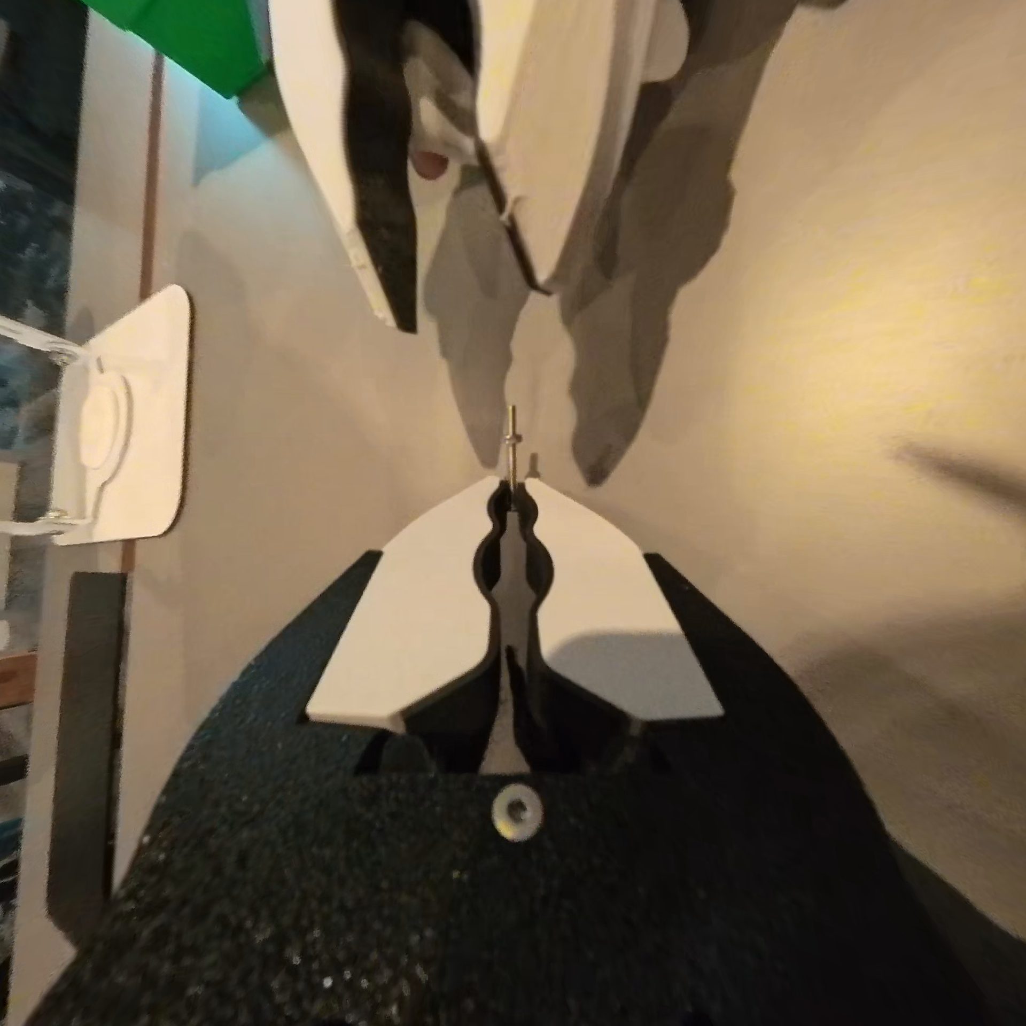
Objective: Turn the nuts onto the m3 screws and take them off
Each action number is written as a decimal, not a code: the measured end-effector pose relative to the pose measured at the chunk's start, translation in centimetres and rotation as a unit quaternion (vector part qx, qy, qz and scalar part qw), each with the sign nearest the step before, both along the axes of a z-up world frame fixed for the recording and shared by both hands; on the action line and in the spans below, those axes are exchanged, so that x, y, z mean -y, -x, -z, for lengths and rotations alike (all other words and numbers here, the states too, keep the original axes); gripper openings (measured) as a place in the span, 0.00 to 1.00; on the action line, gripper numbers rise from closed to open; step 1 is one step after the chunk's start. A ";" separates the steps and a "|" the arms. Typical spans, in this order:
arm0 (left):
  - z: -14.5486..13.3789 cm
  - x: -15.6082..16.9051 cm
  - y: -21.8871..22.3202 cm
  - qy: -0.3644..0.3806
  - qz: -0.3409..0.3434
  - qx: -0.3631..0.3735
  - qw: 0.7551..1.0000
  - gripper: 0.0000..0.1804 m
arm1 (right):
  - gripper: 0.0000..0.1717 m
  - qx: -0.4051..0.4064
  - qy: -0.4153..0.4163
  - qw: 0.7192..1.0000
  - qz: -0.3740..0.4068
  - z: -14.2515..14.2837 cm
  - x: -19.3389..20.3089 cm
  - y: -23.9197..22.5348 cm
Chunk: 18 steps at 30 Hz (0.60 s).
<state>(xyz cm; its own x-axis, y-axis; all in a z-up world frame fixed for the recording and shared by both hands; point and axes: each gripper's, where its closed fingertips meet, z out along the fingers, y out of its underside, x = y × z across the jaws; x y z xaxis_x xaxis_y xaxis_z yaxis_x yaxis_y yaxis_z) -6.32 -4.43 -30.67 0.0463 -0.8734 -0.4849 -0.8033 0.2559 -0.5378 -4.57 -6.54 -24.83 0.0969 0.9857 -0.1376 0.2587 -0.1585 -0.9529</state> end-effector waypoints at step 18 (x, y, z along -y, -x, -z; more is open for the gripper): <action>0.4 0.6 -0.5 0.186 0.010 0.018 0.982 0.01 | 0.16 0.164 -0.058 0.983 -0.059 4.5 -0.7 1.2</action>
